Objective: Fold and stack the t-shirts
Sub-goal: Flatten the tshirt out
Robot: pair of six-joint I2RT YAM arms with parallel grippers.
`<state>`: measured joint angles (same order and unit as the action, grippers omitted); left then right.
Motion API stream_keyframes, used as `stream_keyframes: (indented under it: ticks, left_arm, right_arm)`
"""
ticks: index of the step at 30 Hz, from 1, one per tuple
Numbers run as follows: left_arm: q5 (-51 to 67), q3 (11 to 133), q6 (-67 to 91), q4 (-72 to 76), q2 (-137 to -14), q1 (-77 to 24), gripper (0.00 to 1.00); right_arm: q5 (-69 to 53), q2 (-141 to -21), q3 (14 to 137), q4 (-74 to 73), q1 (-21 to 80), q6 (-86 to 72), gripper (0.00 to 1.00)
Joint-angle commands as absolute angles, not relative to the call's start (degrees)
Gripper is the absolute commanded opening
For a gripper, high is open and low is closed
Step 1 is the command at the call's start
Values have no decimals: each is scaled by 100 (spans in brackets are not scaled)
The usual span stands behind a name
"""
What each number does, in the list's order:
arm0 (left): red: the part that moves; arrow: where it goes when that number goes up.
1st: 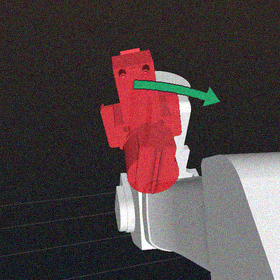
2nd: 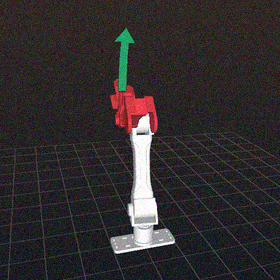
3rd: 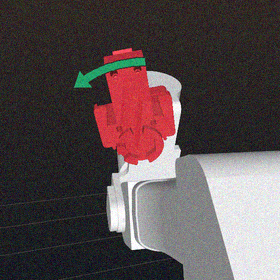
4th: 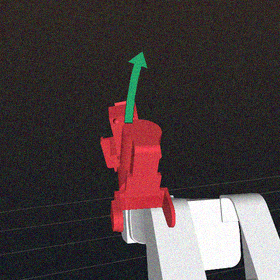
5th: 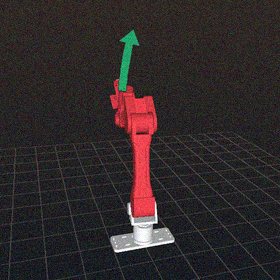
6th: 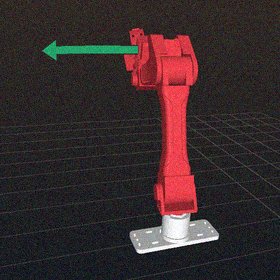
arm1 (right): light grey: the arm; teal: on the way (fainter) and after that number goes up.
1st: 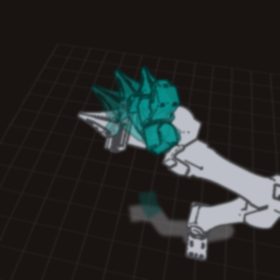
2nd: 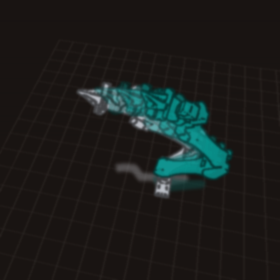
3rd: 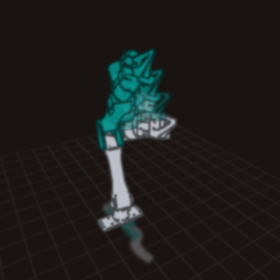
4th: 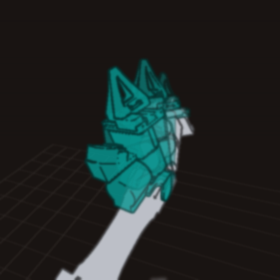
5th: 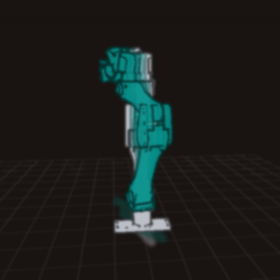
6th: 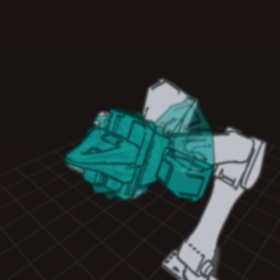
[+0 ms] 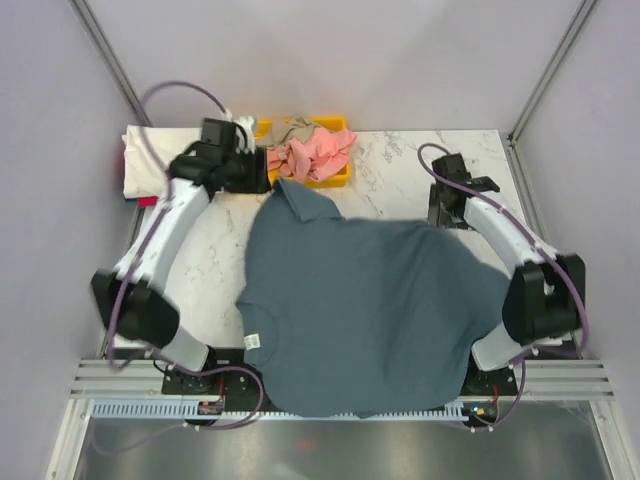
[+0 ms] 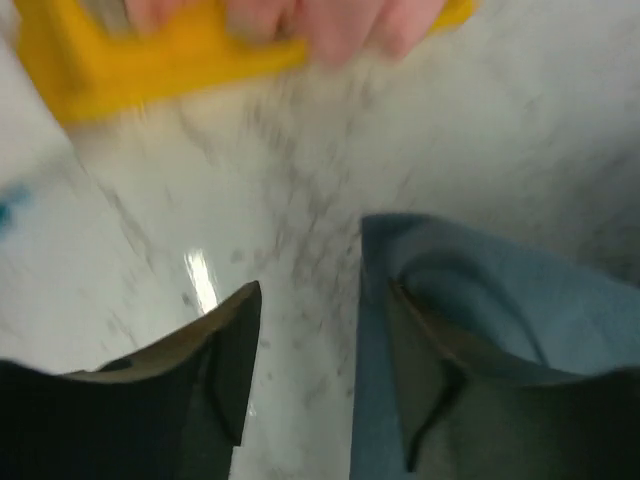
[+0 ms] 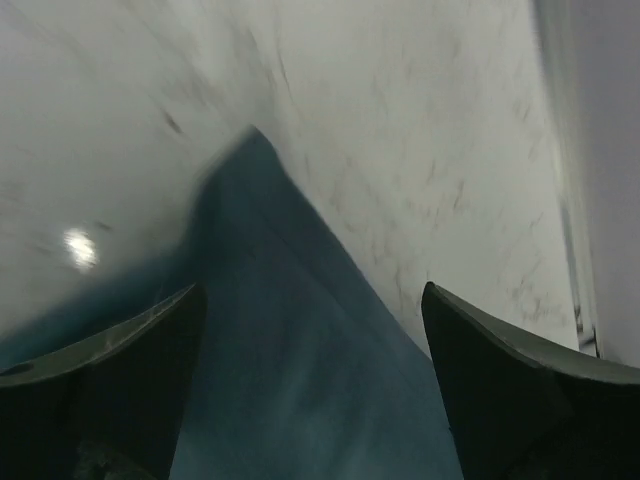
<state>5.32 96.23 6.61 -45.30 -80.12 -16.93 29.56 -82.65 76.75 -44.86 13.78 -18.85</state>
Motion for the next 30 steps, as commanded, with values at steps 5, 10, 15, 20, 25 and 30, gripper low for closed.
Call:
stream_keyframes:
  ticks: [5,10,15,20,25,30]
  left_arm:
    - [563,8587,1222,-5001,-8131,-1187,85]
    - [413,8071,1300,-4861,-7349,-1195,82]
    - [861,6980,1845,-4150,-6513,-1423,77]
    - [562,5838,2399,-3317,-6504,-2363,63]
    - [510,4704,2786,-2715,-5872,-3049,53]
    - [-753,4895,2708,-3951,-4423,-3050,52]
  right_arm:
    - [2636,-7911,7471,-4738,1037,-1960,98]
    - [2444,-7498,7199,-4615,1037,-1846,98]
    - [1882,-7356,6690,-4167,1037,-1837,98]
    - [-498,-7655,6294,-3034,1281,-1960,96]
    - [-581,-8338,6652,-2443,2687,-1530,91]
    - [-37,-9490,7645,-2443,3629,-960,73]
